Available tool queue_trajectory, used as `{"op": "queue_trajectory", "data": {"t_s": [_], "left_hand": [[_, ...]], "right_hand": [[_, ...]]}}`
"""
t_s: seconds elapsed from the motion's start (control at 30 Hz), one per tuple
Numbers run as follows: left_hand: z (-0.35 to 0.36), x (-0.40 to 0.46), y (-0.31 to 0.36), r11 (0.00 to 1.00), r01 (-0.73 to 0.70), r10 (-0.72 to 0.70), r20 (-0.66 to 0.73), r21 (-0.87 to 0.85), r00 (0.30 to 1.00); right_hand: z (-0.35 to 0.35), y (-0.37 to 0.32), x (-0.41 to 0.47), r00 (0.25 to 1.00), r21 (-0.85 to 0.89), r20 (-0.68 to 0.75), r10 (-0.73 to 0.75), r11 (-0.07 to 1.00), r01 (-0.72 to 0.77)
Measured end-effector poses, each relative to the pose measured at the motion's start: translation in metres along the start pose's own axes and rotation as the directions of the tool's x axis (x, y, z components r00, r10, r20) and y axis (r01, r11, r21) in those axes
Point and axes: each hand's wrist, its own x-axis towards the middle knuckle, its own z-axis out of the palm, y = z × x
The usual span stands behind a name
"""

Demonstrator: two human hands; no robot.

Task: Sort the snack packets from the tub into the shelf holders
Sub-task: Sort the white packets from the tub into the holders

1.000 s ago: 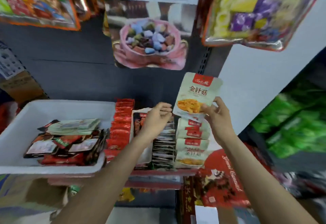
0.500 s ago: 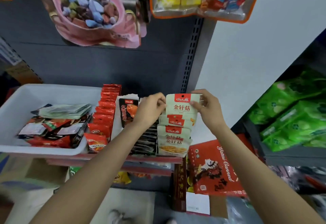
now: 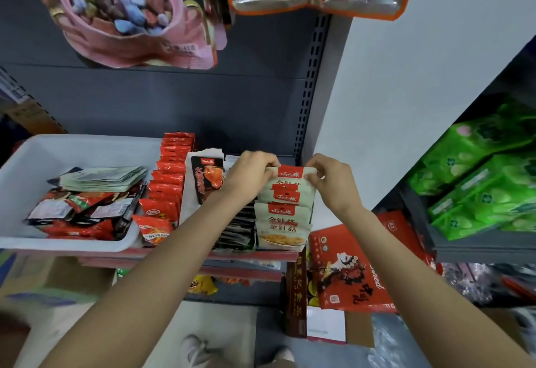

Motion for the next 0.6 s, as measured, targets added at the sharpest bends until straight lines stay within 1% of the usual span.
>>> {"op": "queue_trajectory", "data": {"t_s": [0.07,0.17,0.2,0.27,0.33,0.4,0.5,0.6], "left_hand": [[-0.001,0.004,-0.003,1.0,0.011,-0.012,0.033,0.018,0.999],[-0.003,0.006,-0.01,1.0,-0.011,0.009,0.067,0.023,0.998],[-0.004,0.004,-0.012,1.0,-0.022,0.022,0.045,-0.005,0.999],[-0.009,-0.002,-0.017,0.993,-0.047,0.041,-0.061,-0.109,0.997],[-0.017,-0.011,-0.027,0.977,-0.075,0.036,-0.192,-0.2,0.981],[-0.026,-0.021,-0.045,0.963,-0.098,0.025,-0.281,-0.251,0.959],[-0.046,-0.036,-0.087,0.957,-0.096,0.009,-0.305,-0.272,0.952],[-0.07,-0.05,-0.145,0.977,-0.012,-0.064,-0.348,-0.213,0.935]], "right_hand": [[0.002,-0.005,-0.001,0.999,-0.034,-0.03,-0.013,0.999,0.012],[0.005,-0.013,0.002,1.0,-0.163,-0.019,0.006,0.987,-0.008],[0.006,-0.015,0.003,1.0,-0.196,-0.025,0.006,0.98,-0.011],[0.009,-0.022,0.003,0.998,-0.224,-0.049,-0.026,0.975,0.014],[0.016,-0.037,0.003,0.995,-0.207,-0.064,-0.081,0.976,0.066],[0.028,-0.06,0.006,0.99,-0.156,-0.05,-0.128,0.981,0.119],[0.058,-0.101,0.013,0.983,-0.102,0.03,-0.181,0.978,0.183],[0.1,-0.147,0.02,0.976,-0.018,0.104,-0.189,0.981,0.192]]}}
